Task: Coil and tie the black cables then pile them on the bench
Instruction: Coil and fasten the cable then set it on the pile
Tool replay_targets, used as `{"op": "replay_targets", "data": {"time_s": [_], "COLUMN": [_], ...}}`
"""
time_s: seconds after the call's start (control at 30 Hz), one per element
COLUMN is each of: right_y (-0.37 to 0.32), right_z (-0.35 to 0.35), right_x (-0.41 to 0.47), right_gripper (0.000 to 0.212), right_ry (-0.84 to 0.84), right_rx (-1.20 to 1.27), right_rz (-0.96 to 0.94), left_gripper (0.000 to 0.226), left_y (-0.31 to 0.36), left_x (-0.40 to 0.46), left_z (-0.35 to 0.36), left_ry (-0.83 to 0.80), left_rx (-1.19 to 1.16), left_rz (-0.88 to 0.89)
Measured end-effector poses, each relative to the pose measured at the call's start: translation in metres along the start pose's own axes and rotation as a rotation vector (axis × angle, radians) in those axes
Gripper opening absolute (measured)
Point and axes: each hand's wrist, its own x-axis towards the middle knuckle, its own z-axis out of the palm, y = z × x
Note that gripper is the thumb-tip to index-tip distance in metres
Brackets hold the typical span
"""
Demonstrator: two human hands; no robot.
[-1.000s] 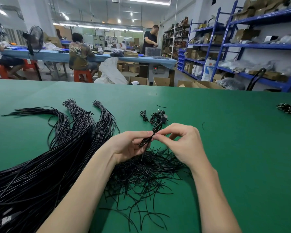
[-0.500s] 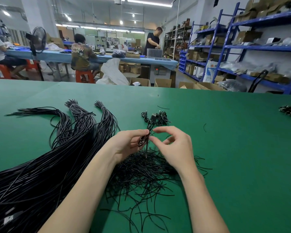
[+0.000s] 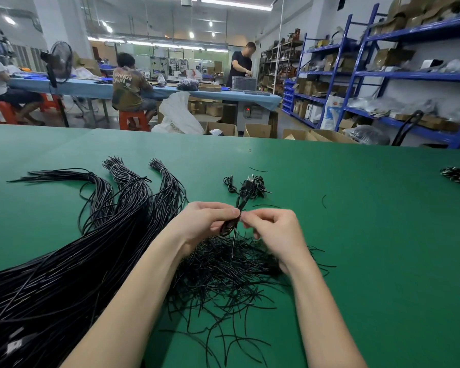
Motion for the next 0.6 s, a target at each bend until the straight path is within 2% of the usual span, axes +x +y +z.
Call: {"op": "replay_targets", "data": {"time_s": [0.07,0.13,0.17,0.23,0.3,0.37,0.43,0.5,0.6], "right_y": [-0.003,-0.003,-0.004,-0.008,-0.013,-0.016,-0.019,-0.021,-0.019], "right_z": [-0.002,-0.003,-0.005,-0.011,-0.018,-0.021,-0.017,-0.013,-0.010], "right_x": [-0.002,-0.006,-0.007,-0.009,-0.008,-0.009,-0.013,-0.017,-0.018], "right_gripper": [0.013,0.007,0.006,0.008,0.014,0.014,0.010,0.009,0.013], "right_ry": [-0.167,-0.241,-0.263,-0.266,-0.168,-0.045,0.021,0.101,0.189], "right_rx": [0.411,0.650,0.621,0.324,-0.037,-0.289,-0.415,-0.514,-0.563], "right_rz": [0.385,0.506,0.475,0.311,0.102,-0.150,-0.284,-0.336,-0.462], "left_gripper": [0.013,0.016,0.015,0.014,0.014,0.014,0.012,0.012,0.008], "left_y": [0.001,0.002,0.003,0.005,0.005,0.005,0.004,0.004,0.004], "left_x": [0.000,0.000,0.000,-0.001,-0.002,-0.003,-0.003,-0.003,-0.003], "left_z": [0.002,0.003,0.003,0.002,0.002,0.003,0.005,0.007,0.005], "left_ry": [0.008,0.002,0.000,0.003,0.018,0.022,0.011,0.009,0.002], "left_rx": [0.069,0.064,0.051,0.012,-0.031,-0.069,-0.107,-0.147,-0.197], "left_rz": [0.027,0.022,0.007,-0.037,-0.086,-0.121,-0.145,-0.163,-0.171]}}
